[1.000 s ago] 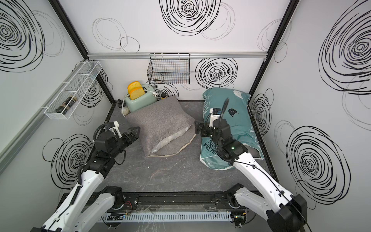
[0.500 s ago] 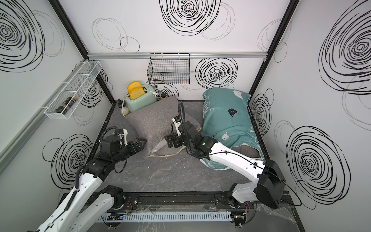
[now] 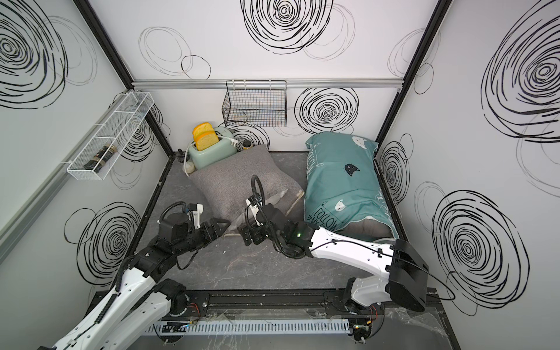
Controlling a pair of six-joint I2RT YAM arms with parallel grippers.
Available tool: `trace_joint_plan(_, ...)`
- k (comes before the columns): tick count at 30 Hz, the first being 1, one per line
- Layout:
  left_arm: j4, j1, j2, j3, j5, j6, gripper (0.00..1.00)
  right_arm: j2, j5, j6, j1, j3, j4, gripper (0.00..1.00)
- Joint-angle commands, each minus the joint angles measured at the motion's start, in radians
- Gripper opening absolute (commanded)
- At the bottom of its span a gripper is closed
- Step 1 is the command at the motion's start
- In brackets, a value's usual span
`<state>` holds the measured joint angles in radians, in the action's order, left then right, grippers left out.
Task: Zip up pillowcases
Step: Adjust the pillowcase at the center of the board.
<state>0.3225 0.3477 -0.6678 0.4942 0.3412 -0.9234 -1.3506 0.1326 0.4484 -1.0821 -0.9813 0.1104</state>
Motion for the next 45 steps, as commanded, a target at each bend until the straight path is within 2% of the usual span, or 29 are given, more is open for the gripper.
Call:
trace_joint_plan(1,-0.148,0.033,-0.027,-0.029,0.056,-0.079,0.76,0.038,-0.1,0.141,0.1,0.02,-0.066,0.93)
trace_joint_plan(5,-0.186,0.118,-0.038,0.003,-0.037,-0.071,0.69,0.034,-0.219,0.244,0.241,0.054,-0.096,0.88)
trace_joint_plan(9,-0.371,0.26,-0.13,-0.007,-0.08,-0.138,0.65,0.029,-0.199,0.198,0.306,0.041,-0.079,0.87)
trace_joint_plan(12,-0.414,0.346,-0.207,0.036,-0.141,-0.106,0.66,0.022,-0.249,0.195,0.361,0.03,-0.059,0.87)
trace_joint_plan(16,-0.296,0.387,-0.236,0.119,-0.236,0.036,0.76,0.021,-0.272,0.145,0.37,0.023,-0.05,0.87)
trace_joint_plan(20,-0.099,0.412,-0.196,0.145,-0.398,0.21,0.8,0.028,-0.301,0.146,0.366,0.029,-0.029,0.88)
trace_joint_plan(24,0.018,0.441,-0.127,0.138,-0.549,0.285,0.83,0.02,-0.385,0.274,0.342,0.063,-0.067,0.88)
trace_joint_plan(26,0.013,0.443,-0.087,0.119,-0.553,0.306,0.87,0.013,-0.399,0.323,0.301,0.068,-0.097,0.88)
trace_joint_plan(31,0.013,0.415,-0.018,0.081,-0.53,0.256,0.84,-0.012,-0.451,0.454,0.247,0.092,-0.144,0.86)
trace_joint_plan(35,0.023,0.355,0.0,0.067,-0.417,0.172,0.84,-0.033,-0.485,0.489,0.197,0.125,-0.216,0.82)
trace_joint_plan(39,0.001,0.32,0.015,0.04,-0.323,0.143,0.81,-0.09,-0.549,0.517,0.172,0.095,-0.22,0.76)
trace_joint_plan(45,-0.039,0.312,0.049,-0.029,-0.237,0.066,0.79,-0.127,-0.577,0.552,0.144,0.095,-0.29,0.56)
